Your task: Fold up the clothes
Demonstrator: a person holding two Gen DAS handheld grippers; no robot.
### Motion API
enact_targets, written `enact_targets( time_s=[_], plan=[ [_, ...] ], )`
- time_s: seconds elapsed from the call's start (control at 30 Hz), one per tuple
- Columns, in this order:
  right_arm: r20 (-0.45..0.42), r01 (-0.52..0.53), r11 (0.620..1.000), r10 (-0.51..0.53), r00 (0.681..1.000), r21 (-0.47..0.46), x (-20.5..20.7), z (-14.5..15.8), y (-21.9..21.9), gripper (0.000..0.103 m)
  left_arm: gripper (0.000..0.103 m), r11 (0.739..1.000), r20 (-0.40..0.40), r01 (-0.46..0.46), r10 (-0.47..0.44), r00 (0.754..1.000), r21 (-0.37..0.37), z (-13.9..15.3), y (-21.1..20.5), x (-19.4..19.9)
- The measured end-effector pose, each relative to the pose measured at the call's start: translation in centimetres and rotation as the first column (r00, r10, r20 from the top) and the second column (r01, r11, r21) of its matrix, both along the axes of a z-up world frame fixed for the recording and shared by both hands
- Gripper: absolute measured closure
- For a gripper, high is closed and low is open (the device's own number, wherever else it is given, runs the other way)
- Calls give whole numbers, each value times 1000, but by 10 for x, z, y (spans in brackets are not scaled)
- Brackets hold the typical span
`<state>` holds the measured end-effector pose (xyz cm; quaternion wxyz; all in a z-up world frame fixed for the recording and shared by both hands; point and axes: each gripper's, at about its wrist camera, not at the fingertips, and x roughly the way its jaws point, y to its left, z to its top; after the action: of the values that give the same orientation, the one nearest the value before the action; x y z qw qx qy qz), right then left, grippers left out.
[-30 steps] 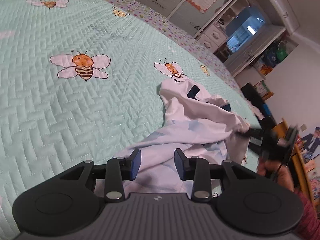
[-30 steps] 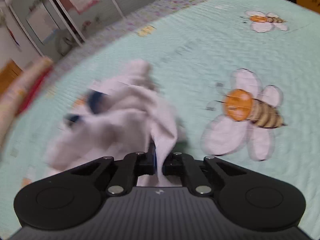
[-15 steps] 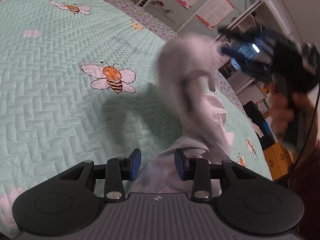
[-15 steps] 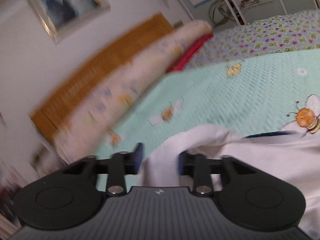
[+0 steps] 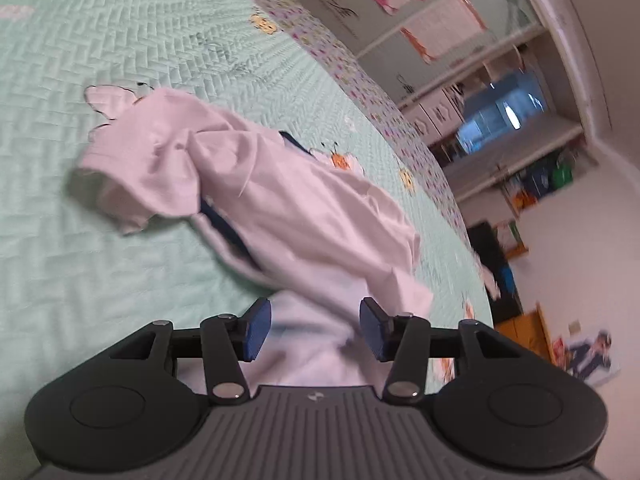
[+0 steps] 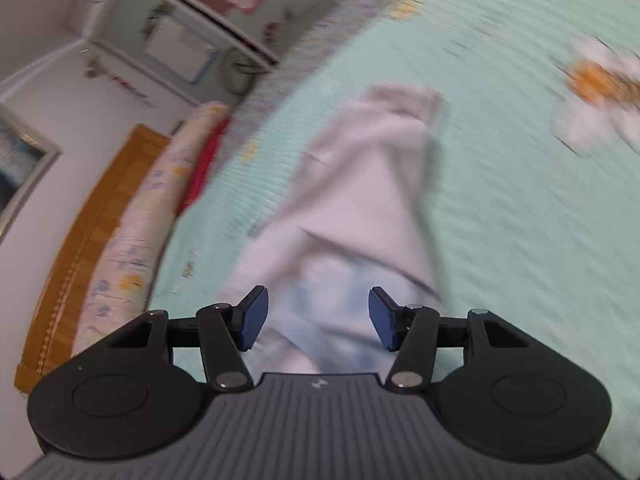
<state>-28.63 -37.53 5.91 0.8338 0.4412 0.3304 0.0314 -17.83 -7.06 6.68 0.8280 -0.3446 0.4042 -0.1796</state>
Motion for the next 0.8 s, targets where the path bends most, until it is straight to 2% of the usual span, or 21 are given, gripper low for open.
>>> enact_targets(
  time_s=[0.07,0.17,0.33,0.37,0.4,0.43,0.47,0.6,0.67,0.8],
  plan=[
    [-11,18,999,-18,1000,46,-15,-11,-2,47,50,997,-55,-73,74,996,20,-7,-8,14],
    [-3,13,998,-13,1000,67,-23,-16,-2,47,50,985,-174,-172,173,969,19,-23,-14,31],
    [5,32,995,-33,999,90,-24,-25,-14,47,49,981,-219,-192,188,957,7,-37,-32,55],
    [1,41,995,-41,999,94,-26,-28,-18,47,51,983,-232,-185,182,956,6,-39,-37,61],
    [-4,50,994,-49,999,98,-27,-30,-22,47,61,983,-243,-181,181,953,19,-40,-40,67],
    [-11,60,993,-60,998,98,-28,-34,-24,47,73,985,-232,-169,170,958,27,-36,-43,72],
    [-19,70,993,-68,998,100,-30,-36,-26,47,102,989,-201,-140,145,969,38,-30,-46,77],
    [-44,100,991,-96,994,93,-34,-42,-32,47,102,993,-26,-76,78,997,86,9,-53,78],
    [-50,113,990,-109,993,87,-35,-44,-34,47,102,993,36,-100,98,995,64,28,-46,73],
    [-60,113,992,-109,992,56,-32,-42,-31,46,102,977,137,-209,203,969,32,55,-10,63]
  ],
)
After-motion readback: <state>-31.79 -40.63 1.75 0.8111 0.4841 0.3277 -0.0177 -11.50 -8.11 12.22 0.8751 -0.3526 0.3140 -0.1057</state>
